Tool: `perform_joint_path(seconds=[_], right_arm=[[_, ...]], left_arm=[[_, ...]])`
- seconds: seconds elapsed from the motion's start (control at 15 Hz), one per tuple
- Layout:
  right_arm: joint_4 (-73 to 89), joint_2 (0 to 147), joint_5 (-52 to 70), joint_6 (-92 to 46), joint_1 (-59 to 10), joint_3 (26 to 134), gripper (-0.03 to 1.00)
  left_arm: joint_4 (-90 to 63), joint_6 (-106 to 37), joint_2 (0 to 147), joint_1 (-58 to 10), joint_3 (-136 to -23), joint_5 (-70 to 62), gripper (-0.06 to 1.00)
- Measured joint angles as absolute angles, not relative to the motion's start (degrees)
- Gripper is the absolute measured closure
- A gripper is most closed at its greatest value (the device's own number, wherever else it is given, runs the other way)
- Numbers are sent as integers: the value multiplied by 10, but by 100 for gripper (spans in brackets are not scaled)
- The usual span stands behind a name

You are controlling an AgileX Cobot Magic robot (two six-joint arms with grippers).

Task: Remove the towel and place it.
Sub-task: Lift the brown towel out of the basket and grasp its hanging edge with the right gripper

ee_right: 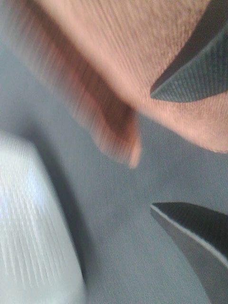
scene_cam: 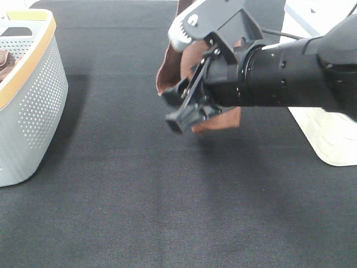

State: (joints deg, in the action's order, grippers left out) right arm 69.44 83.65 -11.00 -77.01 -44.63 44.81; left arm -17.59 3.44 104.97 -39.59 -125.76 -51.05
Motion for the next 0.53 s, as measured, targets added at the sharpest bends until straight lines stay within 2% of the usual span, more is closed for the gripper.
perform_joint_path(seconds=[0.27, 0.53], right_arm=[[735, 837, -162, -744, -446, 448, 38], [802, 837, -278, -746, -446, 448, 30]], left_arm=[[-173, 21, 1050, -396, -1258, -515, 94], [-171, 11, 1035, -396, -1258, -528, 94]])
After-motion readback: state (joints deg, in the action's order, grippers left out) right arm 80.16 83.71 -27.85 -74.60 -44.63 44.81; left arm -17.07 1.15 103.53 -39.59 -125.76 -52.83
